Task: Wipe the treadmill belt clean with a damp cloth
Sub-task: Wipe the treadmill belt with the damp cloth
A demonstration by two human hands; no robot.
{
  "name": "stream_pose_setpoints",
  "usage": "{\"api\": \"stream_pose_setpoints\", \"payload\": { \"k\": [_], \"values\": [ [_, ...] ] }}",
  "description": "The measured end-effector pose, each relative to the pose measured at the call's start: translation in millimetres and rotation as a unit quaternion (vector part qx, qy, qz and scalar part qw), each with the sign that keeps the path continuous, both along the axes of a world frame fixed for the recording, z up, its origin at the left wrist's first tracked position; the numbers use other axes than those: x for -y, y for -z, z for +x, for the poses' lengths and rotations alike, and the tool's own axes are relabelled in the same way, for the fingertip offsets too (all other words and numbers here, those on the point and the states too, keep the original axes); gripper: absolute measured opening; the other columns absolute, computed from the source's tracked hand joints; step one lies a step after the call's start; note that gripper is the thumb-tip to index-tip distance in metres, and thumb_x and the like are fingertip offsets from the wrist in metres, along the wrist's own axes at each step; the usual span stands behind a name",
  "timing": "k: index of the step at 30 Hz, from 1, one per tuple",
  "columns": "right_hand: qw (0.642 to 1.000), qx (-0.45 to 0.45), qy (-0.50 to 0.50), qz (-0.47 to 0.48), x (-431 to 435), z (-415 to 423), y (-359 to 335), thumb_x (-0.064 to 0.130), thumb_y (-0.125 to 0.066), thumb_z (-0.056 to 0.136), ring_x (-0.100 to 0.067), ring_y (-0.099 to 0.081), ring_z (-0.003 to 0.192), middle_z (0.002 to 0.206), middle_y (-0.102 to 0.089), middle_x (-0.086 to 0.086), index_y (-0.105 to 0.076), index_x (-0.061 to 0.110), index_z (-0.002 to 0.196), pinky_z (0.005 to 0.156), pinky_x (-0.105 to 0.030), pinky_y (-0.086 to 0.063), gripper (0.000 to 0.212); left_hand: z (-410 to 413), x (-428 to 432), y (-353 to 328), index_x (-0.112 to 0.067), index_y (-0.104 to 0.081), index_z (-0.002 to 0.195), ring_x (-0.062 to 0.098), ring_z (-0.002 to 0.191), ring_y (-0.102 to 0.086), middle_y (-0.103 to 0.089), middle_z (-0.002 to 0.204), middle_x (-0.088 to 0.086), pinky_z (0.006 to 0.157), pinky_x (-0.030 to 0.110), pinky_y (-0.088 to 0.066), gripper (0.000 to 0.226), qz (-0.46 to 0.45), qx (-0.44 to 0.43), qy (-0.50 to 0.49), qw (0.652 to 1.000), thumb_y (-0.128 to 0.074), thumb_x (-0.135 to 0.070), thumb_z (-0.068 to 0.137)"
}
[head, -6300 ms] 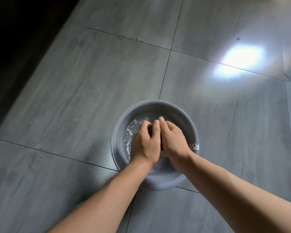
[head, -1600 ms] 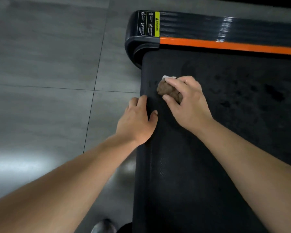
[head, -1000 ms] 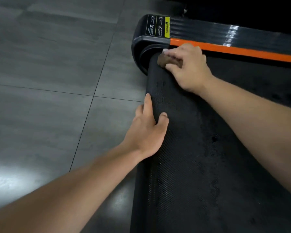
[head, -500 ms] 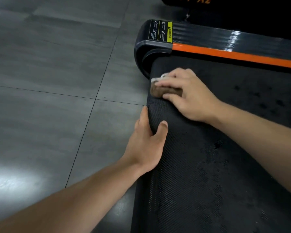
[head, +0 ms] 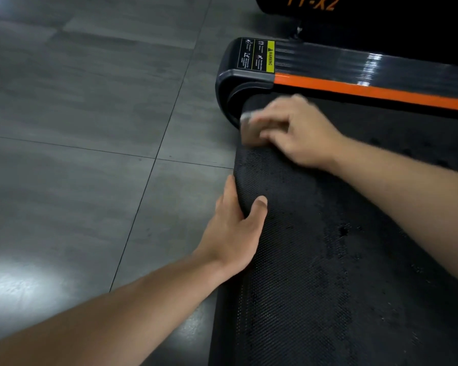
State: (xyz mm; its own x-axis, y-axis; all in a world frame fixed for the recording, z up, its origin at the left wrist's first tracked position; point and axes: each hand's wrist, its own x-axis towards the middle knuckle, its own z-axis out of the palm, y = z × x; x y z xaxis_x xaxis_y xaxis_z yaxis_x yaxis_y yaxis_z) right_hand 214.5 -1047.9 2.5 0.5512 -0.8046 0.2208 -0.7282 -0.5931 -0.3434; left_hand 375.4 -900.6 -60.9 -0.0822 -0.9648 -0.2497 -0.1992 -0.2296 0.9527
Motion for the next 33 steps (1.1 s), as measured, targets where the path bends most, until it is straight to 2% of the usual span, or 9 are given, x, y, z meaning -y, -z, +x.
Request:
{"api": "stream_pose_setpoints", "payload": {
  "k": [4,8,10,14,17,19,22,27,33],
  "values": [
    [0.992,0.042,0.120,-0.009,21,7,8,0.036,-0.065,0.087,-0.024,-0.056,0.113,0.116,-0.064,0.010,-0.070,0.039,0.117,0.102,-0.052,-0.044,0.031,1,-3,4,-0.053,-0.038,0.146,0.004,0.130,-0.053,-0.056,0.139,-0.018,0.113,0.041,-0.043,0.057,0.006,-0.023,0.002,1.000,-0.048,-0.062,0.091],
    [0.997,0.038,-0.020,0.070,-65,-5,5,0.021,-0.071,0.090,-0.009,-0.048,0.107,0.115,-0.059,0.013,-0.069,0.033,0.121,0.100,-0.028,-0.037,0.033,2,-9,2,-0.061,-0.041,0.139,0.000,0.133,-0.050,-0.056,0.138,-0.023,0.115,0.040,-0.040,0.045,0.001,-0.039,-0.008,0.999,-0.048,-0.053,0.096],
    [0.996,0.023,-0.052,0.062,-68,-17,4,0.019,-0.072,0.090,-0.010,-0.047,0.106,0.114,-0.059,0.011,-0.069,0.032,0.122,0.098,-0.028,-0.036,0.035,3,-13,-2,-0.076,-0.042,0.122,-0.003,0.133,-0.048,-0.057,0.135,-0.028,0.115,0.038,-0.038,0.037,0.009,-0.043,-0.004,0.999,-0.047,-0.048,0.099],
    [0.990,0.041,0.133,-0.009,2,-11,9,0.025,-0.067,0.092,-0.020,-0.050,0.108,0.108,-0.055,0.009,-0.068,0.035,0.119,0.101,-0.049,-0.042,0.029,3,-18,-6,-0.090,-0.038,0.100,-0.010,0.132,-0.045,-0.054,0.130,-0.038,0.117,0.032,-0.036,0.045,0.042,-0.048,0.000,0.998,-0.046,-0.046,0.103],
    [0.993,0.044,0.111,0.001,-31,2,14,0.030,-0.064,0.089,-0.025,-0.053,0.109,0.107,-0.055,0.011,-0.067,0.039,0.114,0.100,-0.050,-0.043,0.027,8,-35,5,-0.075,-0.035,0.137,-0.014,0.137,-0.039,-0.047,0.142,-0.041,0.120,0.030,-0.031,0.044,0.048,-0.080,-0.004,0.996,-0.046,-0.055,0.100],
    [0.997,0.054,0.006,0.048,-89,2,13,0.025,-0.067,0.089,-0.019,-0.051,0.107,0.108,-0.055,0.013,-0.067,0.037,0.114,0.099,-0.038,-0.041,0.027,11,-48,12,-0.057,-0.024,0.155,-0.012,0.143,-0.032,-0.039,0.153,-0.037,0.125,0.034,-0.025,0.069,0.060,-0.109,-0.005,0.992,-0.048,-0.066,0.091],
    [0.995,0.035,-0.060,0.065,-108,-12,7,0.024,-0.070,0.089,-0.018,-0.051,0.105,0.112,-0.058,0.012,-0.068,0.035,0.120,0.100,-0.036,-0.040,0.033,10,-54,13,-0.049,-0.022,0.160,-0.012,0.143,-0.032,-0.037,0.156,-0.034,0.126,0.035,-0.023,0.084,0.061,-0.117,-0.024,0.991,-0.050,-0.071,0.084],
    [0.986,0.057,0.159,0.009,-39,1,16,0.036,-0.059,0.084,-0.028,-0.055,0.110,0.111,-0.061,0.004,-0.066,0.039,0.119,0.100,-0.054,-0.043,0.036,12,-66,14,-0.044,-0.027,0.160,-0.022,0.128,-0.043,-0.050,0.141,-0.037,0.122,0.026,-0.029,0.058,0.076,-0.127,-0.045,0.988,-0.045,-0.052,0.105],
    [0.995,0.041,-0.043,0.079,-151,-11,8,0.024,-0.068,0.091,-0.013,-0.050,0.108,0.113,-0.057,0.014,-0.067,0.034,0.122,0.100,-0.036,-0.039,0.032,12,-78,14,-0.045,-0.031,0.158,-0.007,0.142,-0.039,-0.047,0.151,-0.028,0.125,0.037,-0.026,0.073,0.061,-0.137,-0.035,0.988,-0.048,-0.065,0.090]
  ]
}}
